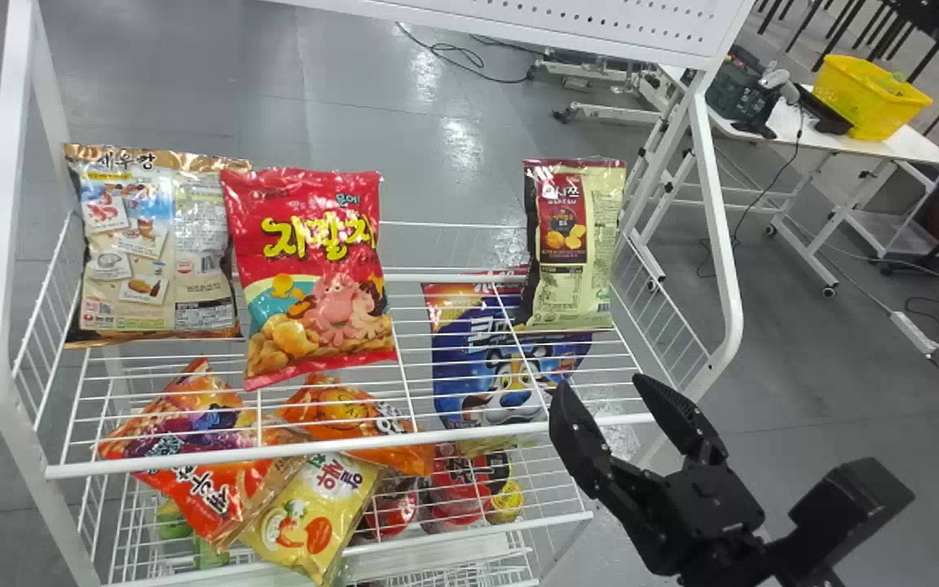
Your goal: Hold basket handle with left hand then pick Gkobukchip with right hand and place into basket
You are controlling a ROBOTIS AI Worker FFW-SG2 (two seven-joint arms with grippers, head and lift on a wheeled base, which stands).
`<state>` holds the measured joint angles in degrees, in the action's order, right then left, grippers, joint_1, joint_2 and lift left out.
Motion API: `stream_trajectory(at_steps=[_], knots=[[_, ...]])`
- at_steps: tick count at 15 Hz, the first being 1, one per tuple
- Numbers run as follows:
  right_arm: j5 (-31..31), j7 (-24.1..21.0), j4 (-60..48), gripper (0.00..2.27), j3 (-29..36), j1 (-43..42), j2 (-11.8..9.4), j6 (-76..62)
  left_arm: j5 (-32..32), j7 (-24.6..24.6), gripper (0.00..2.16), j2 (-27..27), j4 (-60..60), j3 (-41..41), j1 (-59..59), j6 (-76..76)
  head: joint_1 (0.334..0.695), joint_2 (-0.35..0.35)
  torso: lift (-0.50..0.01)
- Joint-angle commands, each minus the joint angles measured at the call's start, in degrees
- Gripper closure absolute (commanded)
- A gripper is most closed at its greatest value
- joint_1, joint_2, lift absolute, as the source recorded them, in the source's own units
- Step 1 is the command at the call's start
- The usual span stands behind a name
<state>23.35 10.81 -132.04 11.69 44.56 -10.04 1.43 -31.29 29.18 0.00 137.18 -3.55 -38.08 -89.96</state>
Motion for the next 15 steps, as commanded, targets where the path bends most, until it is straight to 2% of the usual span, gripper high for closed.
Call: stream_trajectory(at_steps=[1,15], knots=[[0.21,0.00,0.03,0.12,0.09,0.00,-0.16,-0.59,0.00,0.09,2.08,-0.15,-0.07,-0.05,-0.07,-0.07,0.695,-0.350,-0.032],[0.21,0.00,0.03,0.13,0.09,0.00,0.11,-3.05,0.00,0.09,2.08,-0.15,-0.07,0.03,-0.07,-0.07,0.695,-0.350,-0.032]])
